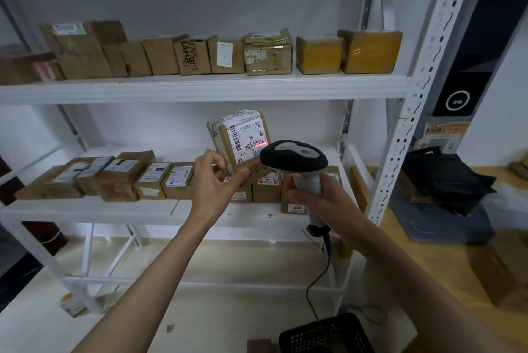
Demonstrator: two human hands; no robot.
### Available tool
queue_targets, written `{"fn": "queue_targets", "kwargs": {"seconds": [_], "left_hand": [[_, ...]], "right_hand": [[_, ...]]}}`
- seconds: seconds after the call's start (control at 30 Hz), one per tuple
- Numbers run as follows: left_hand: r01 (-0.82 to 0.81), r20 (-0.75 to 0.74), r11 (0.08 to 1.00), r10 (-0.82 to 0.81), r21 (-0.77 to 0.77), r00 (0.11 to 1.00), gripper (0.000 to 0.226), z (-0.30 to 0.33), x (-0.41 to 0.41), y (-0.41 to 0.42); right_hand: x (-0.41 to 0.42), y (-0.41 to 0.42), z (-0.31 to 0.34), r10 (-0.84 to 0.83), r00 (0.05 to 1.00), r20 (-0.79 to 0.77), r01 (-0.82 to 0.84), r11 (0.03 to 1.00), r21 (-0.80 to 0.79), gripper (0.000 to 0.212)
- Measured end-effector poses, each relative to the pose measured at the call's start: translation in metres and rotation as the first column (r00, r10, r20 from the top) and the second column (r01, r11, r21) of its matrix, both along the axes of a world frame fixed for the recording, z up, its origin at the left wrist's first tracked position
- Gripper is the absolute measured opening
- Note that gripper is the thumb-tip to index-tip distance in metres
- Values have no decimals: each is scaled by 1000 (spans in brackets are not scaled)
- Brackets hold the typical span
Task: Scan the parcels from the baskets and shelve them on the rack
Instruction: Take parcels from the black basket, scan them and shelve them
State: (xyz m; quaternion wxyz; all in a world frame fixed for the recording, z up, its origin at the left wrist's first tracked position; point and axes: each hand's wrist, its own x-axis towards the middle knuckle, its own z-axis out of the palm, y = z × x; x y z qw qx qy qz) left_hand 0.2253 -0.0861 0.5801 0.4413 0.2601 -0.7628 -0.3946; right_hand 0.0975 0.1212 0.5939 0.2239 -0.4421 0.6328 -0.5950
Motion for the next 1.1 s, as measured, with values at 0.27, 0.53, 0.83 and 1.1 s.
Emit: {"fn": "queue_targets", "kwargs": {"seconds": [0.27,0.53,0.83,1.1], "left_hand": [[-3,-54,999,1,-36,999,40,13,0,2],[0,-102,990,-15,-138,995,38,85,-1,-12],[128,-269,982,-161,-137,950,40,211,-11,-23],[212,-316,962,-257,-170,913,59,300,-9,-28]], "right_hand": [[2,7,16,26,1000,-10,-25,1000,4,11],[-8,-11,71,-20,998,51,28,989,-146,23],[-20,-46,188,-78,993,-94,34,918,-396,33],[-24,-61,274,-35,972,-231,-74,891,-448,32]]}}
